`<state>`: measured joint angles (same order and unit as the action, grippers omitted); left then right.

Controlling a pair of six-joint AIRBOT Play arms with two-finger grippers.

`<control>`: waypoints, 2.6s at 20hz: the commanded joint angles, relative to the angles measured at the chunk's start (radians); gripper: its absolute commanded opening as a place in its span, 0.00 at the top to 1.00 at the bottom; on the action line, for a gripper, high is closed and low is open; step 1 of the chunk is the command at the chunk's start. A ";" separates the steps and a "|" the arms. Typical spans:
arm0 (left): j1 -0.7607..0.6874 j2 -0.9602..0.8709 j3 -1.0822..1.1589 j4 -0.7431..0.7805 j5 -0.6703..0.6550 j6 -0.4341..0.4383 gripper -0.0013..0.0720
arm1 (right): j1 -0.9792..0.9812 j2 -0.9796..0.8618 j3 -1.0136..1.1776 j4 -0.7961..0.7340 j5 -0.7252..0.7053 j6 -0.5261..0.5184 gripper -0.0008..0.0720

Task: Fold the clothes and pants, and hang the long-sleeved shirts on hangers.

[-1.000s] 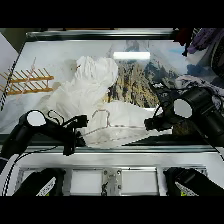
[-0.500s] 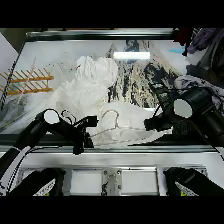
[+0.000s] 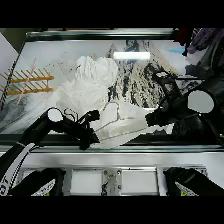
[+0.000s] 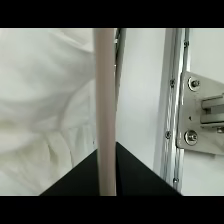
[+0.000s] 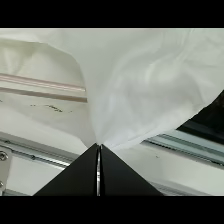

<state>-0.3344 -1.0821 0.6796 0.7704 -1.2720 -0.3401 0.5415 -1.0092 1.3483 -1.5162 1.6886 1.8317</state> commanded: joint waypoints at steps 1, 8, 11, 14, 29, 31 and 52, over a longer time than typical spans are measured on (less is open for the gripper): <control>-0.001 0.018 0.000 -0.013 0.035 0.000 0.96 | 0.004 -0.001 0.020 0.092 -0.064 -0.004 0.96; -0.001 0.025 0.000 -0.014 0.045 0.000 0.96 | 0.112 -0.036 0.020 0.193 -0.253 -0.004 0.96; -0.001 0.025 0.000 -0.014 0.044 0.000 0.96 | 0.147 -0.058 0.020 0.193 -0.309 -0.003 0.96; -0.001 0.025 0.000 -0.014 0.045 0.000 0.96 | 0.162 -0.072 0.020 0.193 -0.324 -0.004 0.97; -0.001 0.025 0.000 -0.014 0.041 0.000 0.96 | 0.076 -0.021 0.022 0.197 -0.284 -0.128 0.24; -0.001 0.025 0.000 -0.014 0.041 0.000 0.96 | 0.023 0.001 0.022 0.245 -0.263 -0.194 0.25; 0.000 0.025 0.000 -0.011 0.024 0.000 0.96 | -0.956 -0.122 -0.211 1.079 0.155 -1.516 0.25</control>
<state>-0.3347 -1.0576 0.6796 0.7582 -1.2484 -0.3405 -0.3084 -1.0904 1.2316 -0.4755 1.7123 0.5747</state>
